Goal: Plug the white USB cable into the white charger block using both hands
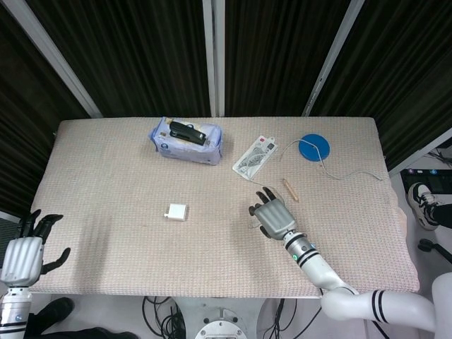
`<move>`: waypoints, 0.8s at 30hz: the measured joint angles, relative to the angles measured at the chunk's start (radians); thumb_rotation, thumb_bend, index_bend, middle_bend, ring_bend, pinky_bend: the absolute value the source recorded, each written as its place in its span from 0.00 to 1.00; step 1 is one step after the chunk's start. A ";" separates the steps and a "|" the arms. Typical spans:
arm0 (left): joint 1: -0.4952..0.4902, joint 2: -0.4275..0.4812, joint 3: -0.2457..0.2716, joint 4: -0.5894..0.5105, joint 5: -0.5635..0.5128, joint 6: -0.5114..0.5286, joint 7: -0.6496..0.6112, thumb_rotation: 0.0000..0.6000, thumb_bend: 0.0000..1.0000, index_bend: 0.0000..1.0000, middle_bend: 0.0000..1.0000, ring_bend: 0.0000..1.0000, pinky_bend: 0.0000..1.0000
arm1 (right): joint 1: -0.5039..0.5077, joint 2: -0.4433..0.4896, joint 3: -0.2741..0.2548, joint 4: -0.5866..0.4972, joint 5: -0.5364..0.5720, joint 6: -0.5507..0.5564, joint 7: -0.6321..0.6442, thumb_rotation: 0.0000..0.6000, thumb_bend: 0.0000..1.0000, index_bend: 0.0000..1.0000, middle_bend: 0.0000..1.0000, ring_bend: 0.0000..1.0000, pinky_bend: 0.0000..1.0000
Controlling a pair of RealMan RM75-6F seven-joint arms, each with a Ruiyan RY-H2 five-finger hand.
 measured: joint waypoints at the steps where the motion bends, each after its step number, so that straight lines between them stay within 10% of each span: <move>1: 0.000 -0.001 0.000 0.002 -0.002 -0.003 -0.003 1.00 0.24 0.20 0.17 0.00 0.00 | 0.008 -0.014 -0.005 0.015 0.003 0.000 -0.006 1.00 0.29 0.40 0.43 0.09 0.05; 24: 0.000 -0.007 -0.007 0.016 -0.005 -0.023 -0.025 1.00 0.24 0.20 0.16 0.00 0.00 | 0.052 -0.101 -0.057 0.138 0.012 0.012 0.031 1.00 0.31 0.46 0.48 0.13 0.05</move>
